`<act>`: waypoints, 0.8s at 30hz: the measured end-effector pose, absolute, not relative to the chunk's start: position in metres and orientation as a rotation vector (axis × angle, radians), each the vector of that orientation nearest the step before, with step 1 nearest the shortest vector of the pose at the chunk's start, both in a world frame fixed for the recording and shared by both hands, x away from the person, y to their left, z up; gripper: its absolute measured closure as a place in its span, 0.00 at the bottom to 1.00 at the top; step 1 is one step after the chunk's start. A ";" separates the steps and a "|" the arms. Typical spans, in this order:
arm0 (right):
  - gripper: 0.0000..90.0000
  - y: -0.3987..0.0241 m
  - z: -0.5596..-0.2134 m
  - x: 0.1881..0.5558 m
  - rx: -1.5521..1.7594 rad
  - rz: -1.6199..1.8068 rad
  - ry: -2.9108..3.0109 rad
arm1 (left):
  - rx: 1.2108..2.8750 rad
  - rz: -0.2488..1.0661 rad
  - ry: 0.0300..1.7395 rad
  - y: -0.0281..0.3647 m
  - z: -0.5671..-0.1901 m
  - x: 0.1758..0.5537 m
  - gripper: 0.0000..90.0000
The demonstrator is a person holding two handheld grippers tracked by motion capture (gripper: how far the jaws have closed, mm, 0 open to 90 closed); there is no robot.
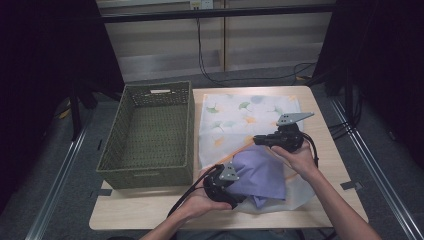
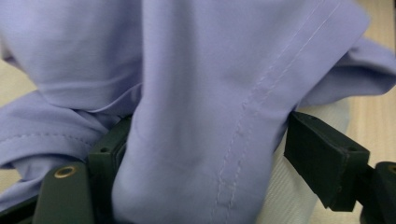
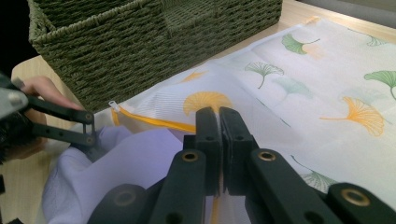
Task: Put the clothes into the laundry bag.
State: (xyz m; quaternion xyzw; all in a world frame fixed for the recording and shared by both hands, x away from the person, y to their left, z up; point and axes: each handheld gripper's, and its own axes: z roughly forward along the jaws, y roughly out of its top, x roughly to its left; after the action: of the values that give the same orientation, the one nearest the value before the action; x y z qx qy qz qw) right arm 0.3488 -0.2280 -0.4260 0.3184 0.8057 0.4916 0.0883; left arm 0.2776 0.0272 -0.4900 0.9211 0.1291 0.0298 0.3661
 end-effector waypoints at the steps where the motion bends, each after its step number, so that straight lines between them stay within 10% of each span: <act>1: 0.97 -0.228 -0.426 0.349 0.948 1.463 2.397 | 2.387 0.081 0.319 0.026 -0.493 0.277 0.27; 10: 0.98 -0.229 -0.426 0.349 0.949 1.464 2.403 | 2.400 0.155 0.394 0.033 -0.490 0.288 0.79; 24: 0.98 -0.231 -0.424 0.348 0.947 1.483 2.395 | 2.396 0.115 0.452 0.018 -0.477 0.303 0.92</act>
State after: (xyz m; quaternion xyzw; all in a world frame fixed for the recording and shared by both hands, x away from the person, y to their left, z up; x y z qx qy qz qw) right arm 0.3485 -0.2312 -0.4235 0.3175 0.8030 0.4972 0.0847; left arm 0.3026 0.0183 -0.4768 0.9220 0.1740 0.0444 0.3430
